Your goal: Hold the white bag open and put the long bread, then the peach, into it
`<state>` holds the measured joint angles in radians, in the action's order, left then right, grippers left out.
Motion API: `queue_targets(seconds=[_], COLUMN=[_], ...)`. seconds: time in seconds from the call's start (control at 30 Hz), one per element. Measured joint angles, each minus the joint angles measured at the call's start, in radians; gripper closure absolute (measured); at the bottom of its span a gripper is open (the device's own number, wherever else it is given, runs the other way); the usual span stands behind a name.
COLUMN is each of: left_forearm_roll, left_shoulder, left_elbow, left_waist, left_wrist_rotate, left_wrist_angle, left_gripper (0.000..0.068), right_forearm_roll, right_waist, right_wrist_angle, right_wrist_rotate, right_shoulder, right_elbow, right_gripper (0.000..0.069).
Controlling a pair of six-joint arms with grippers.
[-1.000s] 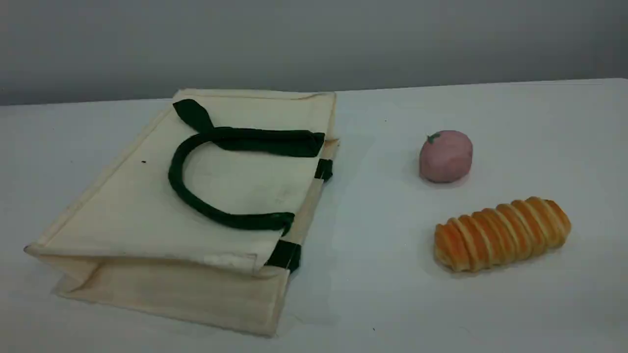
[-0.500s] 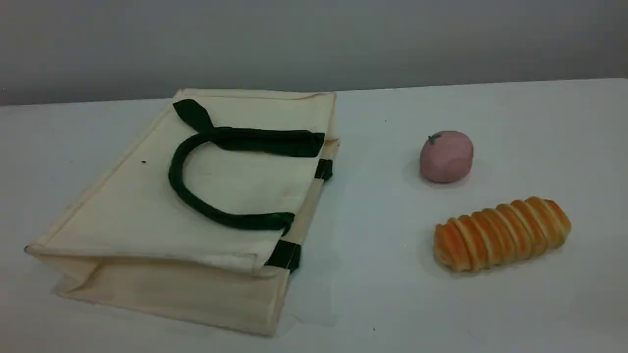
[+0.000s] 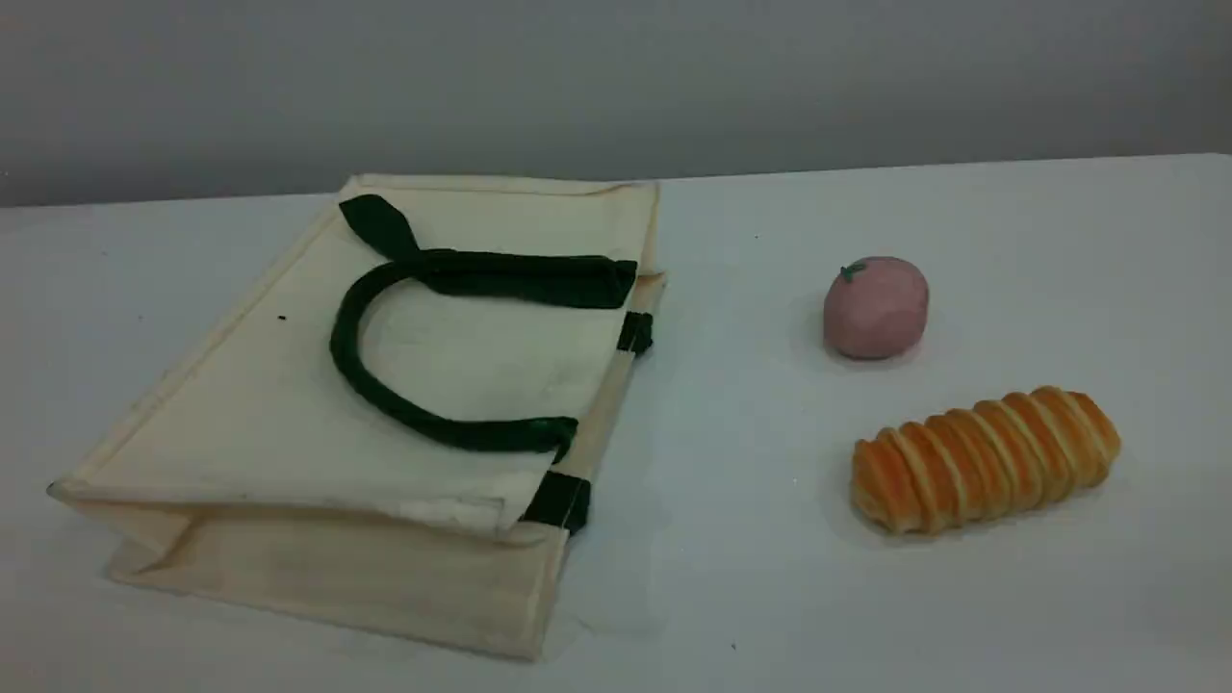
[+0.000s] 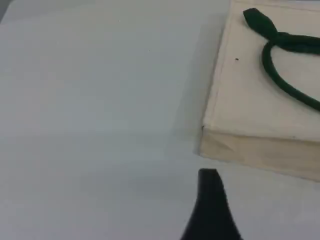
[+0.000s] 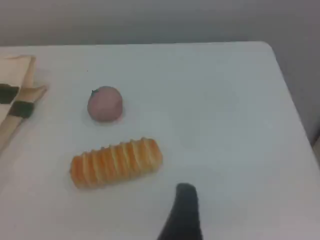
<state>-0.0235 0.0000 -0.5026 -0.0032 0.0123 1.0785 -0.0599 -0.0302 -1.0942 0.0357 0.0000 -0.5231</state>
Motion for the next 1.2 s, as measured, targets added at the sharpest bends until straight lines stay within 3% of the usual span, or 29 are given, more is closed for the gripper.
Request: queue_targets(seconds=[0.97,1.2], left_forearm_roll=[0.001,0.002], left_shoulder=[0.026,0.166], left_elbow=[0.0,-0.066], left_waist=[0.0,-0.027], left_wrist_rotate=[0.0,0.031], left_wrist_angle=[0.0,-0.03], left_gripper=[0.0215,0.0215], right_forearm_roll=[-0.021,-0.049], right_waist=[0.001,0.001], right_wrist_angle=[0.068,0.088], right_wrist_rotate=[-0.013,-0.03], right_shoulder=[0.0,0.139], right_elbow=[-0.003,-0.079], right_gripper=[0.0107,0.0107])
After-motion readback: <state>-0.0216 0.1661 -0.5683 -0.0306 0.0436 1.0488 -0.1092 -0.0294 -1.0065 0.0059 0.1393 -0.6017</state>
